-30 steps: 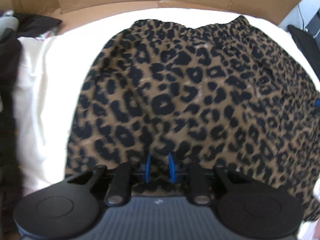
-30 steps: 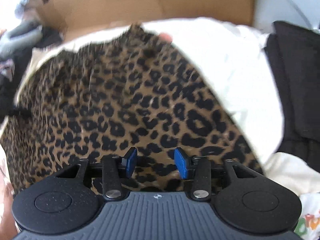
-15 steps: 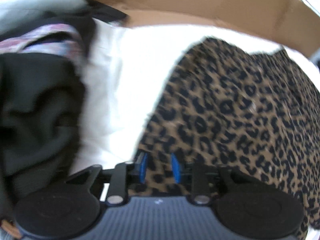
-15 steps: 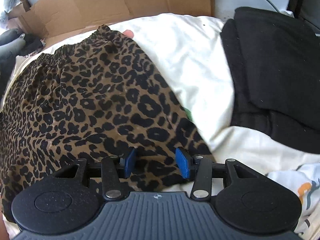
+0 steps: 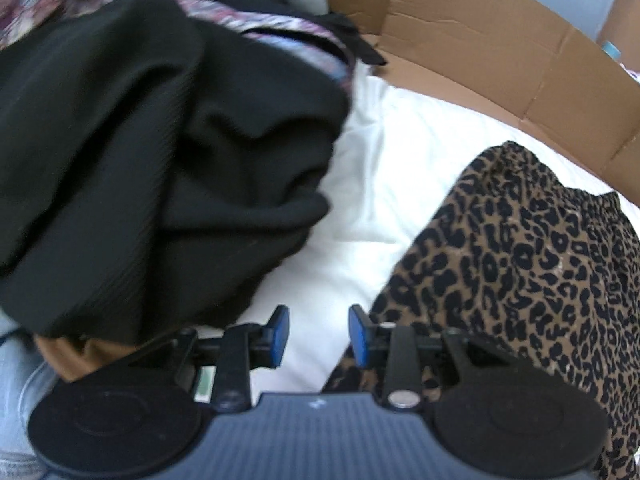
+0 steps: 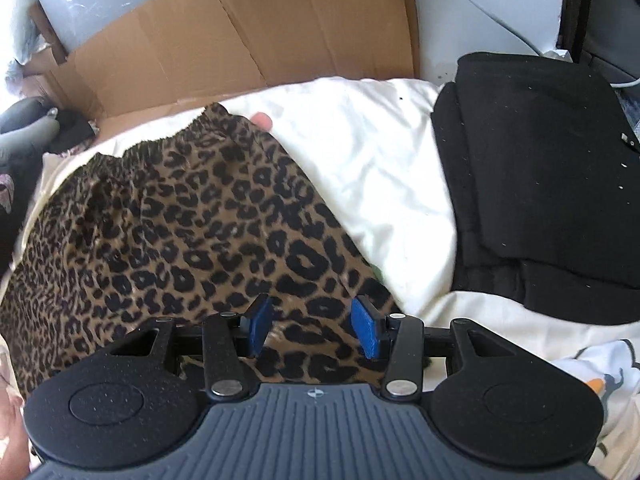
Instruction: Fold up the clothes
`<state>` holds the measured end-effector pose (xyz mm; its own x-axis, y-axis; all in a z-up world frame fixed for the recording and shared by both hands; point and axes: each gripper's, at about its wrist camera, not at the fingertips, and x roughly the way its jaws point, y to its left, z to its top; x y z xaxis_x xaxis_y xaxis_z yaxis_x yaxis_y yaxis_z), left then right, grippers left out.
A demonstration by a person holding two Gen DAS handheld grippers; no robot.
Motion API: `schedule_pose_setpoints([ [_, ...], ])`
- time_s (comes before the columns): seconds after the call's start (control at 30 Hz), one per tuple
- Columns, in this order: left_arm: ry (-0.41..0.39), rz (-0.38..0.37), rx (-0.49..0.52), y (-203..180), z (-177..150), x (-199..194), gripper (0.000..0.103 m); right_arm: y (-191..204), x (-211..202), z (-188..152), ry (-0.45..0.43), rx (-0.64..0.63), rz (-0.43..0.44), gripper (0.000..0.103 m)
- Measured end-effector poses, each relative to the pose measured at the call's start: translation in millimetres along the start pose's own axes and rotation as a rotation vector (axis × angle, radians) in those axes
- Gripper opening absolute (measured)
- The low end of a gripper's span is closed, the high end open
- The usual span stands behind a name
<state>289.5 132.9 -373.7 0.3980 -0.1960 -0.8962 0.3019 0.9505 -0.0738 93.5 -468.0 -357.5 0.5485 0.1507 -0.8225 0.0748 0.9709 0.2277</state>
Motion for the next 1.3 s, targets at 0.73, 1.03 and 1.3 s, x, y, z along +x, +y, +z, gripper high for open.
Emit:
schedule_pose_setpoints([
  [0.73, 0.109, -0.084, -0.004, 21, -47, 11, 0.037, -27, 0, -20, 0.014, 0.108, -0.188, 0.051],
  [1.03, 0.106, -0.087, -0.009, 23, -51, 13, 0.042, -3, 0, -16, -0.004, 0.007, -0.179, 0.051],
  [1.3, 0.093, -0.025, 0.141, 1, -59, 22, 0.051, 3, 3, -15, 0.002, 0.039, -0.142, 0.051],
])
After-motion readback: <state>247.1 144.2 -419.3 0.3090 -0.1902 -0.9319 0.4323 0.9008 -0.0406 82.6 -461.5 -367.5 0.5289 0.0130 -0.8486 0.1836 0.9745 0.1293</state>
